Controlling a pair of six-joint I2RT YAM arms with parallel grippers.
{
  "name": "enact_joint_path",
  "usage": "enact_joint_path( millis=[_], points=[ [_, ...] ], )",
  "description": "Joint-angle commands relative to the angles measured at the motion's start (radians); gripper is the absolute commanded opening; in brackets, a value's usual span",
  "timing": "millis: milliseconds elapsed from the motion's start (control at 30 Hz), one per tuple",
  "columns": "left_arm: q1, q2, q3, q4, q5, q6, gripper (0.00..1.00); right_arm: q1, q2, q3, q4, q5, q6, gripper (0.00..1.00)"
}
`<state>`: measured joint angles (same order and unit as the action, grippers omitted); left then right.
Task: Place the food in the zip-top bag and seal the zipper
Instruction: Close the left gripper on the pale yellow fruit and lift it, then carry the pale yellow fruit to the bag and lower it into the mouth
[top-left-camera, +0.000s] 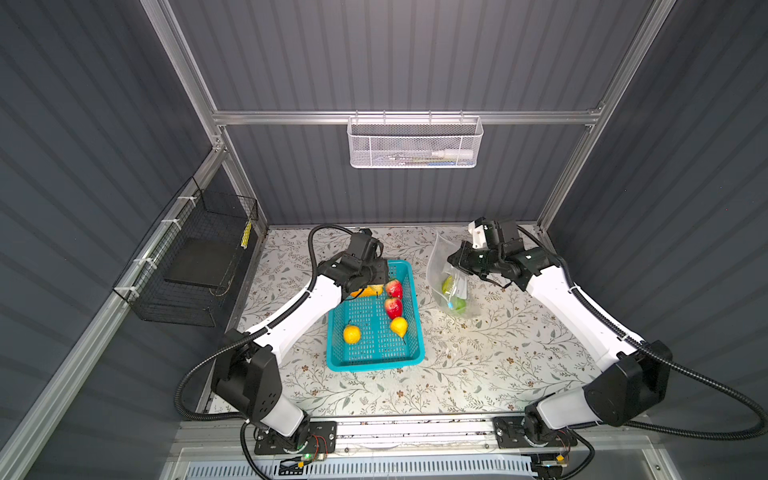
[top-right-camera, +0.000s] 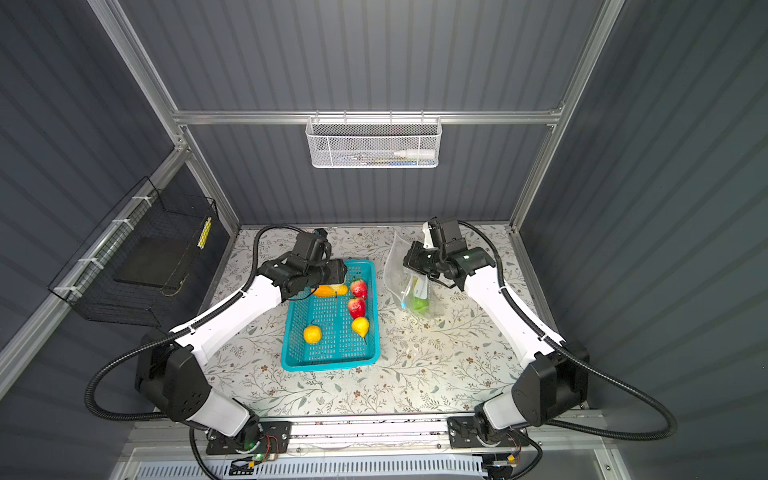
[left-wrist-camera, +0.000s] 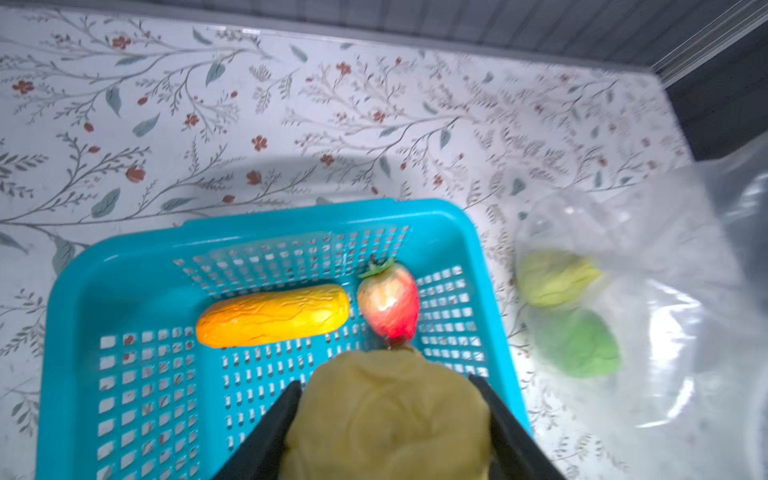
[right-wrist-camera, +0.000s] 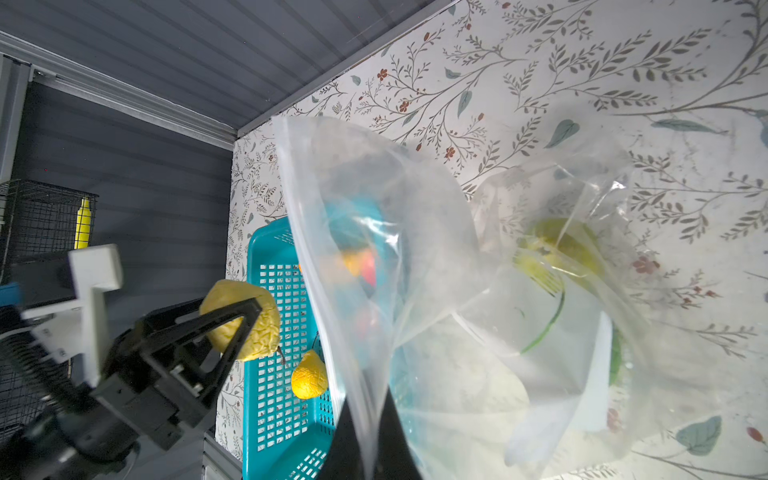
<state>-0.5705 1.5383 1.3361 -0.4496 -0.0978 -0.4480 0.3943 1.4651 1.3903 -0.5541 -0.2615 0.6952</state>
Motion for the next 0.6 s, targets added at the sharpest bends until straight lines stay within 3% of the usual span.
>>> enact_joint_path(
  millis=[0, 267, 567],
  points=[
    [-0.002, -0.043, 0.031, 0.094, 0.094, -0.071, 0.57, -0.004, -0.014, -0.014, -0.007, 0.009, -0.006, 0.0],
    [-0.011, -0.069, -0.027, 0.47, 0.314, -0.276, 0.56, -0.003, -0.009, -0.016, 0.004, -0.002, 0.011, 0.0],
    [-0.126, -0.013, -0.042, 0.706, 0.36, -0.302, 0.55, -0.003, -0.009, -0.023, 0.023, -0.017, 0.032, 0.0]
  ],
)
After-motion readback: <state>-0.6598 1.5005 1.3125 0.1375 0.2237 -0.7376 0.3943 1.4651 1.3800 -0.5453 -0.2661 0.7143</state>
